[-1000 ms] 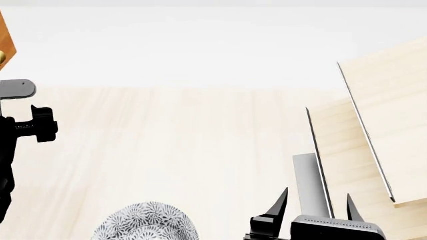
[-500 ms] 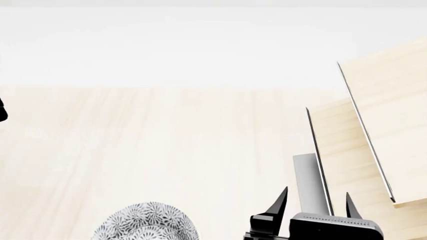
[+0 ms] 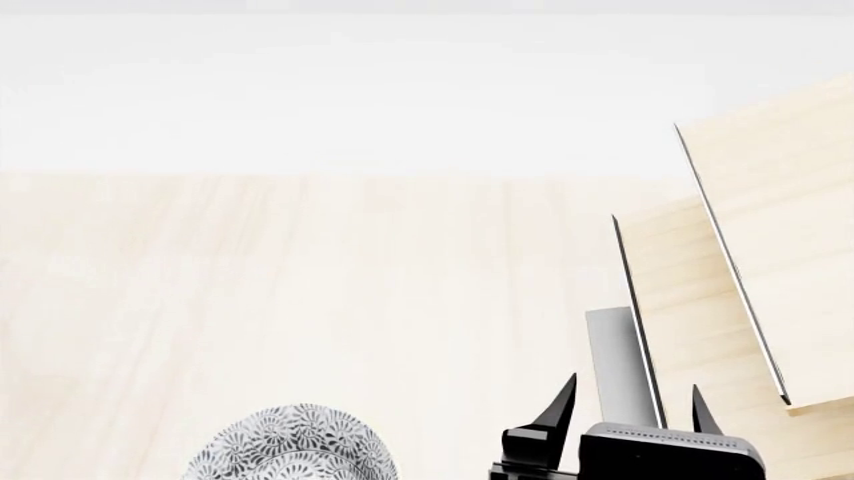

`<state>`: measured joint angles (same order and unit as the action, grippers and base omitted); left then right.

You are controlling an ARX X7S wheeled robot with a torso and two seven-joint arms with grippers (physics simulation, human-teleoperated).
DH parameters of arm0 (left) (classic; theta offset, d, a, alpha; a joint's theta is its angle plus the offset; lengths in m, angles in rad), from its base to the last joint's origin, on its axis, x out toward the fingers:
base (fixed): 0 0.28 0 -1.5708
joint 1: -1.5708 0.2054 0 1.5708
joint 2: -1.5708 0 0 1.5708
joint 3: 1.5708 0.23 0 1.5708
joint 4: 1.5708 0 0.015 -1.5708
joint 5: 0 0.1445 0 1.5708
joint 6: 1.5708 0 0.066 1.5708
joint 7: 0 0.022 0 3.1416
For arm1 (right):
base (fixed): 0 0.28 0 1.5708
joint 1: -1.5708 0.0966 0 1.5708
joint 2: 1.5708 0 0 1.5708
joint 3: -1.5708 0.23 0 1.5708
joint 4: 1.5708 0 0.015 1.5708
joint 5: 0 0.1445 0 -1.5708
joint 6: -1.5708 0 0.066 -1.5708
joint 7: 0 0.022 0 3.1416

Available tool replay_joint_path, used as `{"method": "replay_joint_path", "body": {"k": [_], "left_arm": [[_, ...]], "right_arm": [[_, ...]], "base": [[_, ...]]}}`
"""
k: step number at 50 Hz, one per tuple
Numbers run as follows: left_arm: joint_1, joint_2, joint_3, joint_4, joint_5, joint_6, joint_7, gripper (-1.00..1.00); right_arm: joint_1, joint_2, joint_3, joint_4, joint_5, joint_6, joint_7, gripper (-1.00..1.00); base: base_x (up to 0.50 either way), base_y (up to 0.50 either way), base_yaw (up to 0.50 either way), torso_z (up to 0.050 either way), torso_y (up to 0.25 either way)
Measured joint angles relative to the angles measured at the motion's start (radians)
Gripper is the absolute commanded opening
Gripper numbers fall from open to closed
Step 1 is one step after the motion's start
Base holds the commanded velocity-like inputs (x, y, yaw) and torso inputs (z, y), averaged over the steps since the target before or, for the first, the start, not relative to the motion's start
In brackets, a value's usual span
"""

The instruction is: Close the top drawer of the cabinet.

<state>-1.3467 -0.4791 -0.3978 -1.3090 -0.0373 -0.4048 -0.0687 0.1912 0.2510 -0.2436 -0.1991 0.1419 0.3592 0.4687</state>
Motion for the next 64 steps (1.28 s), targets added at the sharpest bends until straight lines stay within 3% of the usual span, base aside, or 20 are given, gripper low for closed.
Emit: {"method": "replay_joint_path", "body": {"k": [38, 64], "left_arm": [[-0.072, -0.107, -0.078, 0.0, 0.0, -0.029, -0.055, 1.0], [-0.076, -0.119, -0.153, 0.0, 0.011, -0.034, -0.039, 1.0]], "right_arm": [[0.019, 0.007, -0.003, 0.022, 0.016, 0.01, 0.01, 1.0], [0.066, -0.001, -0.001, 0.072, 0.024, 0.02, 0.025, 1.0]], "base": [[0.0, 0.0, 0.0, 0.0, 0.0], [0.0, 0.0, 0.0, 0.0, 0.0]]}}
